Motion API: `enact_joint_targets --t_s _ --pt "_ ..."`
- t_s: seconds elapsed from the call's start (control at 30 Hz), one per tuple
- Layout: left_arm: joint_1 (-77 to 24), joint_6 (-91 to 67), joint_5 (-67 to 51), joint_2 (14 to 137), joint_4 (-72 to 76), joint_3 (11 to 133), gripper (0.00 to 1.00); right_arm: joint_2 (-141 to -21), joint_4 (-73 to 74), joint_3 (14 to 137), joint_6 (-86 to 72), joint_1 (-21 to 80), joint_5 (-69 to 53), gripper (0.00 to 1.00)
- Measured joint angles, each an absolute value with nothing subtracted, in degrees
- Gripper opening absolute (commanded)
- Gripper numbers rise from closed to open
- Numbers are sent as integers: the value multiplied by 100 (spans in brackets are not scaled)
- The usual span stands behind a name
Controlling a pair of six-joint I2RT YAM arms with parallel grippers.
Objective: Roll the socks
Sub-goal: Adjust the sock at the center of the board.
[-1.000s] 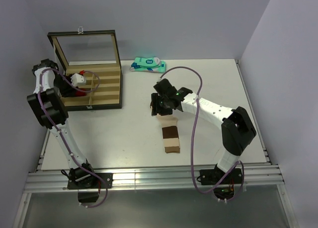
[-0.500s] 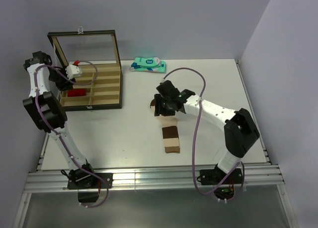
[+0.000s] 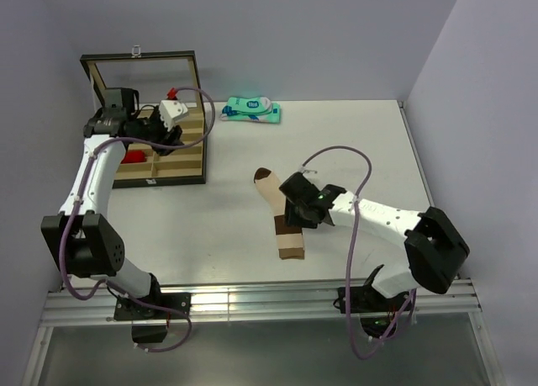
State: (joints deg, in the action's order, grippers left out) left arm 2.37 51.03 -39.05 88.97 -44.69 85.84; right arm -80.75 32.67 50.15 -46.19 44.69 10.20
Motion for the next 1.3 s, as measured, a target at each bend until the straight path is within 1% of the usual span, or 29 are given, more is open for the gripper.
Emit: enact_joint_targets --t_s 0.13,0.23,0.4,0.6,0.77,0.83,1.13,1.3 --pt "-38 4567 -4117 9120 -4440 8680 50 -8796 3492 5498 -4834 5214 1426 54" --pt "-200 4287 -4119 9260 -4403 8597 50 -9432 3500 5859 -4871 5448 1588 54" --pt "-589 4058 -4123 9196 -4364 8226 50 -9902 3505 5935 -4882 5411 1697 54" --pt "-803 3979 -4211 9172 -4414 8132 50 -9612 2936 5557 -4831 5358 1590 56" --pt "-869 3981 -4233 9172 -4493 8121 49 -9491 2453 5330 -4757 5107 1201 56" --pt "-910 3986 -4237 9172 -4510 8090 49 -9612 2311 5430 -4692 5048 1096 55" --pt "-1028 4130 -4226 9091 -4554 7752 50 -10652 1667 6571 -4488 4779 464 55" --pt "-1238 4418 -4066 8611 -4246 6805 51 -10691 1579 6600 -4486 4659 263 55"
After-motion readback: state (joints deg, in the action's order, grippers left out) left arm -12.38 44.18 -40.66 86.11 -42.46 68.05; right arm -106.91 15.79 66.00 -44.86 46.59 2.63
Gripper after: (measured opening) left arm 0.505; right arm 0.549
